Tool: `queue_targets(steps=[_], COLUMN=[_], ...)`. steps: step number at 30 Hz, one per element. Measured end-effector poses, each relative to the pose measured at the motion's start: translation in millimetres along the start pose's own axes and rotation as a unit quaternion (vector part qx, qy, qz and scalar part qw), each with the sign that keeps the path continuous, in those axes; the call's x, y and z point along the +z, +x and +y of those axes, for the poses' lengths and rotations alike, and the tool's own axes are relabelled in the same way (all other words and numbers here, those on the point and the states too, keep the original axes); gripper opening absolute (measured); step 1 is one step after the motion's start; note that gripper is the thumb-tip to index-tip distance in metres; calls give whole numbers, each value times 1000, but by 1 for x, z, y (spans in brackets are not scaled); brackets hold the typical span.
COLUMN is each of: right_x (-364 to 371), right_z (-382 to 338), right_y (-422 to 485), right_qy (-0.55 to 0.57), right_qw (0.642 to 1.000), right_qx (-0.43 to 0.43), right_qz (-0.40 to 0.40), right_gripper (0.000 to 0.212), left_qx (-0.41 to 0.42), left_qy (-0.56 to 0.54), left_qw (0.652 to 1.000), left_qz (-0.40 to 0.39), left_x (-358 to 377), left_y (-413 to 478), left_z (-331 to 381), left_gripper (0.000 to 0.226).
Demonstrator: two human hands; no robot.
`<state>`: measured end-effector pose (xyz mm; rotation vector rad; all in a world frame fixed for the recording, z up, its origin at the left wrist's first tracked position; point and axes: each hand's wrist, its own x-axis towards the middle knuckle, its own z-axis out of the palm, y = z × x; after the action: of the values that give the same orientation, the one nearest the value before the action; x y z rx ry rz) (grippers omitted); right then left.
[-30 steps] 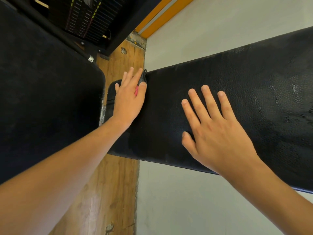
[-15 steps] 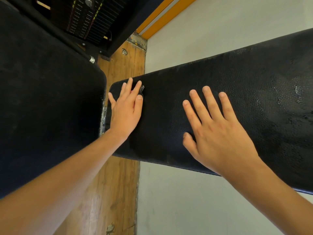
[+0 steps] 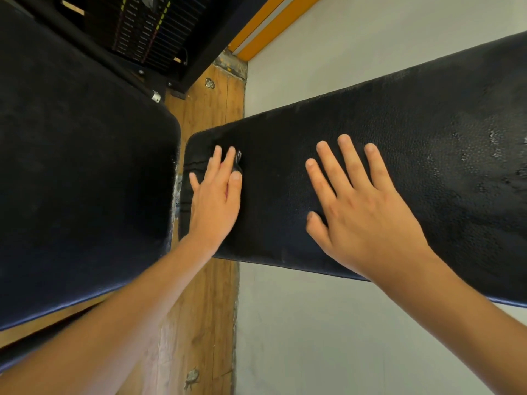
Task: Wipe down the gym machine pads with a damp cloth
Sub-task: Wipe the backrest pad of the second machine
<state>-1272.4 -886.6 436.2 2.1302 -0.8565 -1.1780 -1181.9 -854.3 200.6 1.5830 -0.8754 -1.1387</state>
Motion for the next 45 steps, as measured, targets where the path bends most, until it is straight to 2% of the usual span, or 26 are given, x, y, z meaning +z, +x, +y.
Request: queue_targets(steps=[4, 11, 17, 21, 25, 29, 34, 40, 45], right_x=[1, 0, 1, 1, 3, 2, -5, 8, 19], right_z=[0, 0, 0, 1, -1, -11, -50, -66, -70], right_y=[1, 2, 1, 1, 2, 7, 30, 55, 55], right_qy=[7, 10, 7, 1, -1, 20, 42, 10, -18], right_qw=[1000, 1000, 1000, 1000, 1000, 1000, 998, 999, 999], right_qx=[0, 2, 1, 4, 5, 11, -45, -38, -29], right_qz=[2, 5, 3, 1, 4, 9, 14, -30, -8], right_gripper=[76, 75, 74, 74, 76, 72, 70, 70, 69], left_qx=[2, 12, -50, -78, -28, -10, 8, 16, 36], left_qy=[13, 17, -4, -14, -14, -9, -13, -38, -45], left_qw=[1000, 1000, 999, 997, 999, 1000, 999, 998, 997], left_qz=[-21, -23, -19, -18, -17, -14, -44, -56, -59], left_x=[2, -4, 1, 9, 18, 21, 17, 18, 20], left_y=[-20, 9, -5, -50, -95, -93, -90, -89, -88], left_z=[-9, 1, -2, -6, -21, -24, -30, -33, -41], left_gripper=[51, 50, 51, 50, 47, 49, 51, 59, 59])
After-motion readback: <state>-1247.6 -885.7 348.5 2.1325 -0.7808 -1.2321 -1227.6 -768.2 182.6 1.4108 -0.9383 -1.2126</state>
